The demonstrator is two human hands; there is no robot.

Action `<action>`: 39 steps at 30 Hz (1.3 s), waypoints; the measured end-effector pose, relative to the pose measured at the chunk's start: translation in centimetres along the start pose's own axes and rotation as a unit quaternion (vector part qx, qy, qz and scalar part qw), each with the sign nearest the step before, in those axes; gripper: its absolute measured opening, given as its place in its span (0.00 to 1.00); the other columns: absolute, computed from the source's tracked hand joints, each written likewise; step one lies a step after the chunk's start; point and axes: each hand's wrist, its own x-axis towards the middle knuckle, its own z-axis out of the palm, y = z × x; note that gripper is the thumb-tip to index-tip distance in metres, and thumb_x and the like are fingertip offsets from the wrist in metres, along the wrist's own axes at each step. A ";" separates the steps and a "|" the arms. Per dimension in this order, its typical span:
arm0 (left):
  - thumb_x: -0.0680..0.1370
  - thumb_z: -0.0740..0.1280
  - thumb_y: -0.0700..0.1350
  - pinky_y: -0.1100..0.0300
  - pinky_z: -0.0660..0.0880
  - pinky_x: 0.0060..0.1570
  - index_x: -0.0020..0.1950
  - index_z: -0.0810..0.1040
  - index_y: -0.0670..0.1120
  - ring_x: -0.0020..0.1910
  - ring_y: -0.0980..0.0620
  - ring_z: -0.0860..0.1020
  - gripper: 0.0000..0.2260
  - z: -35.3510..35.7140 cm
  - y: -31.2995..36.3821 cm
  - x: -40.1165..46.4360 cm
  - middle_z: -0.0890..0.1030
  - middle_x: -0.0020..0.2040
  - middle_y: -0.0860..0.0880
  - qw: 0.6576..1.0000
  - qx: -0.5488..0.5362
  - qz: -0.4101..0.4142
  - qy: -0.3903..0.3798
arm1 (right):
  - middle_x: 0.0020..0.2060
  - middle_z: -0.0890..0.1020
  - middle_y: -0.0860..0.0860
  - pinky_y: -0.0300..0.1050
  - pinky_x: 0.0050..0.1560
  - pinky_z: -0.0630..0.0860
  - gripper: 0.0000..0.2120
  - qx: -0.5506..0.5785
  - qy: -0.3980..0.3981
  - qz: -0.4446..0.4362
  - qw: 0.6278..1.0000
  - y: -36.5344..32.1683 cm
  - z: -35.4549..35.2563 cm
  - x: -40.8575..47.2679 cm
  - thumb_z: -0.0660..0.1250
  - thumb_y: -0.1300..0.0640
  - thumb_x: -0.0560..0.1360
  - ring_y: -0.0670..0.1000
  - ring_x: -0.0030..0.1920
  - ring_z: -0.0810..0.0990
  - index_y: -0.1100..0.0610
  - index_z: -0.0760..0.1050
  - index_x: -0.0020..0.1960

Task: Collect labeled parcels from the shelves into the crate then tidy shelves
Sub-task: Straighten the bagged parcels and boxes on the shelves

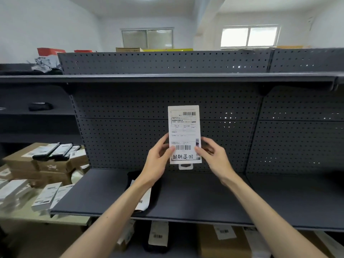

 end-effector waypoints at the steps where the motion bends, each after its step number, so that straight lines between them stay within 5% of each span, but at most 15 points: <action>1: 0.83 0.64 0.41 0.66 0.77 0.54 0.75 0.69 0.53 0.60 0.57 0.81 0.20 -0.1 -0.2 0.4 0.84 0.59 0.53 1.000 -0.005 0.000 -0.001 | 0.52 0.82 0.39 0.27 0.53 0.74 0.19 -0.010 -0.001 0.004 1.000 0.0 0.0 0.3 0.69 0.58 0.78 0.35 0.54 0.80 0.49 0.72 0.67; 5: 0.83 0.64 0.41 0.67 0.77 0.53 0.72 0.68 0.57 0.58 0.59 0.82 0.19 0.0 -0.5 2.4 0.84 0.57 0.55 1.000 -0.019 0.001 -0.019 | 0.53 0.81 0.37 0.27 0.55 0.71 0.14 -0.087 0.008 0.017 0.996 0.0 -1.1 1.1 0.65 0.53 0.80 0.32 0.55 0.77 0.51 0.76 0.65; 10: 0.82 0.65 0.43 0.63 0.77 0.60 0.76 0.68 0.52 0.61 0.59 0.80 0.21 2.3 -0.9 5.0 0.83 0.62 0.55 0.996 -0.052 0.003 -0.066 | 0.59 0.80 0.46 0.42 0.61 0.71 0.17 -0.285 0.057 0.063 0.955 0.4 -6.5 1.5 0.58 0.47 0.83 0.45 0.61 0.76 0.53 0.77 0.65; 15: 0.81 0.69 0.46 0.49 0.71 0.71 0.76 0.69 0.51 0.67 0.57 0.76 0.24 7.2 -1.6 7.5 0.79 0.67 0.55 0.988 -0.073 -0.001 -0.135 | 0.51 0.81 0.54 0.50 0.48 0.74 0.17 -0.533 0.061 0.135 0.833 -0.3 -13.7 -0.3 0.57 0.45 0.82 0.57 0.53 0.79 0.56 0.77 0.53; 21: 0.81 0.69 0.44 0.48 0.74 0.68 0.76 0.70 0.51 0.64 0.57 0.78 0.23 16.4 -0.2 7.5 0.82 0.64 0.56 0.957 -0.141 -0.001 -0.255 | 0.56 0.79 0.57 0.51 0.53 0.73 0.20 -0.656 0.100 0.241 0.708 -3.6 -21.5 -6.6 0.55 0.43 0.82 0.59 0.58 0.77 0.57 0.75 0.58; 28: 0.81 0.68 0.41 0.54 0.82 0.54 0.74 0.72 0.51 0.62 0.52 0.81 0.21 27.5 3.3 4.0 0.83 0.61 0.54 0.889 -0.224 0.001 -0.399 | 0.57 0.81 0.56 0.52 0.52 0.74 0.23 -0.690 0.180 0.379 0.590 -8.8 -27.0 -17.6 0.53 0.40 0.81 0.59 0.58 0.78 0.57 0.76 0.57; 32: 0.81 0.68 0.39 0.51 0.81 0.55 0.73 0.73 0.52 0.60 0.51 0.82 0.21 33.2 6.2 1.0 0.85 0.57 0.54 0.850 -0.251 0.015 -0.462 | 0.55 0.81 0.56 0.50 0.46 0.71 0.22 -0.652 0.215 0.466 0.557 -11.5 -29.0 -23.8 0.53 0.40 0.82 0.59 0.56 0.79 0.56 0.75 0.54; 36: 0.81 0.67 0.39 0.48 0.82 0.54 0.75 0.72 0.52 0.56 0.51 0.84 0.22 38.1 8.6 -1.9 0.86 0.54 0.51 0.817 -0.264 0.019 -0.512 | 0.43 0.78 0.52 0.48 0.42 0.70 0.21 -0.612 0.264 0.517 0.537 -12.8 -31.2 -28.4 0.53 0.40 0.81 0.57 0.49 0.80 0.56 0.73 0.45; 39: 0.81 0.67 0.40 0.50 0.81 0.53 0.75 0.71 0.52 0.55 0.51 0.84 0.22 41.6 10.3 -3.6 0.86 0.53 0.53 0.798 -0.271 0.027 -0.537 | 0.46 0.81 0.53 0.47 0.41 0.72 0.22 -0.603 0.294 0.532 0.516 -13.2 -34.0 -30.8 0.54 0.40 0.81 0.55 0.46 0.79 0.56 0.76 0.48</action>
